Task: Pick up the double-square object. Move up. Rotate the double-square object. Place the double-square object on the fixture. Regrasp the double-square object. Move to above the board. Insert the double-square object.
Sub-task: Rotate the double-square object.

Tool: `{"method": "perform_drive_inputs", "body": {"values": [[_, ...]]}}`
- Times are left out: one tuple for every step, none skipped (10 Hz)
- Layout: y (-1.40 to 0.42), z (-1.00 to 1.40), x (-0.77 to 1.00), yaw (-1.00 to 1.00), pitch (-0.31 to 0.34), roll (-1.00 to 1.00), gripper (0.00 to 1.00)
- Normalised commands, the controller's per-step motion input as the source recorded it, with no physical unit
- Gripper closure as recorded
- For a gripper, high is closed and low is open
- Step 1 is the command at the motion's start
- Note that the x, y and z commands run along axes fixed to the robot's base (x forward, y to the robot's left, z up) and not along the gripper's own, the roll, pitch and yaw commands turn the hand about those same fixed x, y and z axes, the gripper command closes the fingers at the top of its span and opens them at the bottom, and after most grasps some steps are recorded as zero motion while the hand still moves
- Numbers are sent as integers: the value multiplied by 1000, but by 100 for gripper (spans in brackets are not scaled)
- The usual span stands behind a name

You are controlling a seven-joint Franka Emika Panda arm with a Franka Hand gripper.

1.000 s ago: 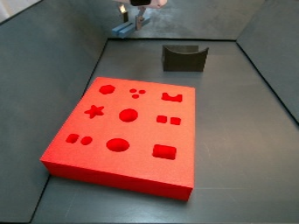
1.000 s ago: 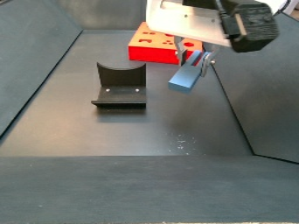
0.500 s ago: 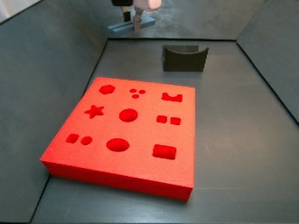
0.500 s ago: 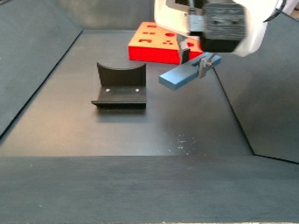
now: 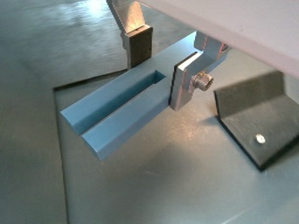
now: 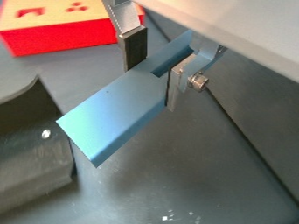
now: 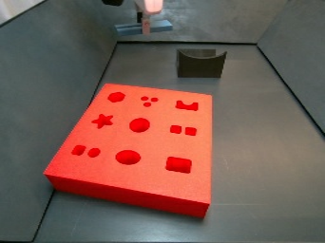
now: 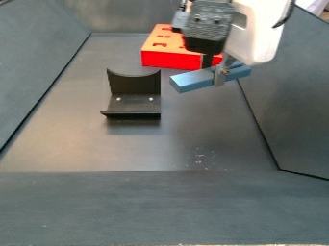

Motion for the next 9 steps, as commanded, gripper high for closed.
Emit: {"method": "perform_drive_inputs", "body": {"values": [[15, -43, 20, -1000, -7, 2, 100], [15, -43, 19, -1000, -7, 2, 100], [15, -43, 19, -1000, -7, 2, 100], [16, -43, 19, -1000, -8, 2, 100], [16, -43, 19, -1000, -8, 2, 100], [16, -43, 19, -1000, -8, 2, 100], [16, -44, 18, -1000, -9, 2, 100], [16, -44, 18, -1000, -9, 2, 100], [16, -44, 18, -1000, -9, 2, 100]]}}
